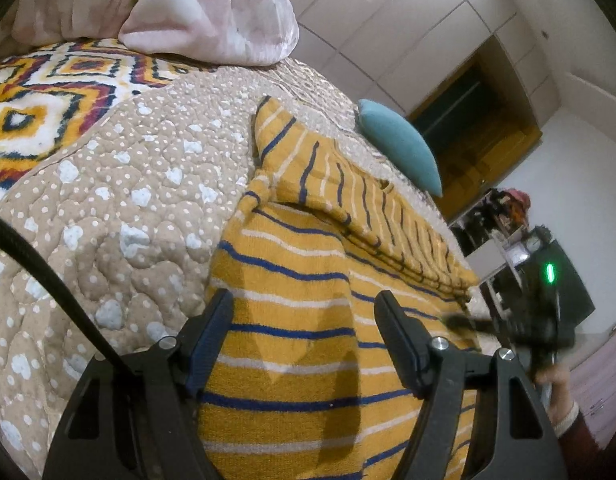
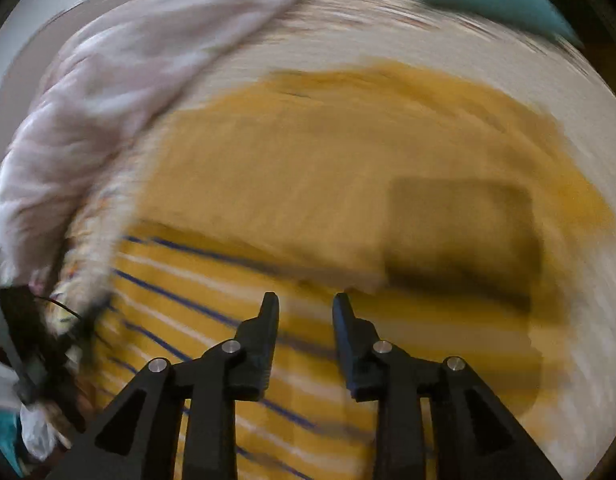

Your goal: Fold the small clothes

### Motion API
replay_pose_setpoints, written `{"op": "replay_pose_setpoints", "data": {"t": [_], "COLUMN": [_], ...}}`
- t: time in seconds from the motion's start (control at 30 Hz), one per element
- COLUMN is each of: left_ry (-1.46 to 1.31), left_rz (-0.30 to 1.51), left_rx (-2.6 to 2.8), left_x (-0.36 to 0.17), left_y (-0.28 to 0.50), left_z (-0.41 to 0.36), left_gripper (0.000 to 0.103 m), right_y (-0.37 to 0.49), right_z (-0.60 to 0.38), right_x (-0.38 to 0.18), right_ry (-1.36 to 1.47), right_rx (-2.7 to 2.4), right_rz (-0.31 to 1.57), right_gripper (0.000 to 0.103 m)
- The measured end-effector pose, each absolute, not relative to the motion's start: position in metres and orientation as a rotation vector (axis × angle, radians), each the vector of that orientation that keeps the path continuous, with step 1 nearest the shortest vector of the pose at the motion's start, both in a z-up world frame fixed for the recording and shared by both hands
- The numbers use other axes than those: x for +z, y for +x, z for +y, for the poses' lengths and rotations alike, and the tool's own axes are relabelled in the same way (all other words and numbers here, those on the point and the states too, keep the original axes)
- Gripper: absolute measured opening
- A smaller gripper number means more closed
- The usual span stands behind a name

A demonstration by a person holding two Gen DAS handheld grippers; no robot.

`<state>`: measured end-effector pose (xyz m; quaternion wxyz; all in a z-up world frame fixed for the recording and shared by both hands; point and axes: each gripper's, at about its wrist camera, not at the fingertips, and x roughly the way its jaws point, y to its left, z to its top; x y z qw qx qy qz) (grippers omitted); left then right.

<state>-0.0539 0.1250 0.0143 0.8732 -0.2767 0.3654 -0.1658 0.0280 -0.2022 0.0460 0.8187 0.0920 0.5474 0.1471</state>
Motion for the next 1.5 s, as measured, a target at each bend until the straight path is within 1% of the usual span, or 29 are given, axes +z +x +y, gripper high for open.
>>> {"op": "replay_pose_setpoints", "data": {"t": [0.07, 0.1, 0.13, 0.2, 0.23, 0.3, 0.37, 0.47, 0.53, 0.67, 0.77, 0.8, 0.9, 0.93, 0.97, 1.1, 1.17, 1.3, 1.33, 1.37, 1.4, 1.43, 1.47, 1.5], "left_ry": [-0.553, -0.546, -0.533, -0.500, -0.479, -0.430, -0.472, -0.526, -0.538, -0.551, -0.559, -0.559, -0.624, -0.627, -0.605, -0.445, -0.396, -0.283, -0.271, -0.278, -0.289, -0.296, -0.306, -0.328], "left_rz": [0.778, 0.782, 0.792, 0.822, 0.845, 0.892, 0.880, 0.859, 0.849, 0.924, 0.960, 0.947, 0.945, 0.940, 0.926, 0.875, 0.862, 0.893, 0.902, 0.906, 0.909, 0.914, 0.914, 0.916], "left_rx": [-0.340, -0.336, -0.326, -0.307, -0.295, -0.247, -0.249, -0.256, -0.228, -0.218, -0.246, -0.246, -0.324, -0.333, -0.327, -0.294, -0.295, -0.273, -0.285, -0.297, -0.315, -0.326, -0.322, -0.324], "left_x": [0.015, 0.015, 0.015, 0.019, 0.021, 0.031, 0.046, 0.061, 0.065, 0.047, 0.031, 0.031, 0.026, 0.025, 0.025, 0.025, 0.024, 0.024, 0.026, 0.028, 0.029, 0.030, 0.030, 0.029], "left_y": [-0.053, -0.052, -0.051, -0.049, -0.048, -0.054, -0.072, -0.102, -0.122, -0.144, -0.156, -0.160, -0.170, -0.173, -0.176, -0.187, -0.192, -0.199, -0.202, -0.205, -0.207, -0.210, -0.213, -0.214], "left_z": [0.122, 0.121, 0.119, 0.114, 0.112, 0.109, 0.117, 0.133, 0.144, 0.150, 0.142, 0.138, 0.125, 0.119, 0.114, 0.088, 0.077, 0.060, 0.057, 0.057, 0.057, 0.059, 0.062, 0.066], "left_gripper": [0.071, 0.071, 0.071, 0.071, 0.071, 0.067, 0.066, 0.066, 0.068, 0.068, 0.068, 0.069, 0.078, 0.083, 0.086, 0.091, 0.097, 0.097, 0.088, 0.069, 0.059, 0.046, 0.040, 0.040], "right_y": [-0.008, -0.032, -0.049, -0.083, -0.104, -0.134, -0.159, -0.183, -0.190, -0.185, -0.175, -0.173, -0.172, -0.172, -0.174, -0.183, -0.190, -0.200, -0.202, -0.204, -0.206, -0.208, -0.209, -0.211], "right_z": [-0.270, -0.303, -0.326, -0.360, -0.379, -0.402, -0.417, -0.412, -0.401, -0.365, -0.329, -0.321, -0.300, -0.294, -0.292, -0.295, -0.304, -0.306, -0.305, -0.304, -0.302, -0.300, -0.299, -0.297], "right_x": [0.035, 0.034, 0.033, 0.035, 0.035, 0.035, 0.035, 0.034, 0.033, 0.031, 0.019, 0.014, 0.008, 0.008, 0.007, -0.002, -0.006, -0.010, -0.012, -0.015, -0.016, -0.017, -0.018, -0.019], "right_ry": [0.350, 0.460, 0.505, 0.484, 0.460, 0.537, 0.590, 0.638, 0.669, 0.680, 0.663, 0.669, 0.695, 0.705, 0.711, 0.769, 0.813, 0.851, 0.863, 0.873, 0.880, 0.887, 0.890, 0.897], "right_rx": [0.295, 0.294, 0.262, 0.133, 0.070, 0.069, 0.046, 0.097, 0.177, 0.333, 0.417, 0.431, 0.462, 0.471, 0.474, 0.495, 0.513, 0.538, 0.553, 0.566, 0.577, 0.591, 0.600, 0.608], "right_rz": [1.162, 1.141, 1.128, 1.114, 1.103, 1.064, 1.024, 0.973, 0.947, 0.933, 0.962, 0.969, 0.958, 0.952, 0.949, 0.930, 0.917, 0.906, 0.911, 0.916, 0.919, 0.922, 0.926, 0.928], "right_gripper": [0.028, 0.028, 0.028, 0.033, 0.033, 0.033, 0.036, 0.042, 0.042, 0.043, 0.044, 0.045, 0.050, 0.051, 0.051, 0.050, 0.050, 0.050, 0.050, 0.050, 0.050, 0.050, 0.050, 0.050]}}
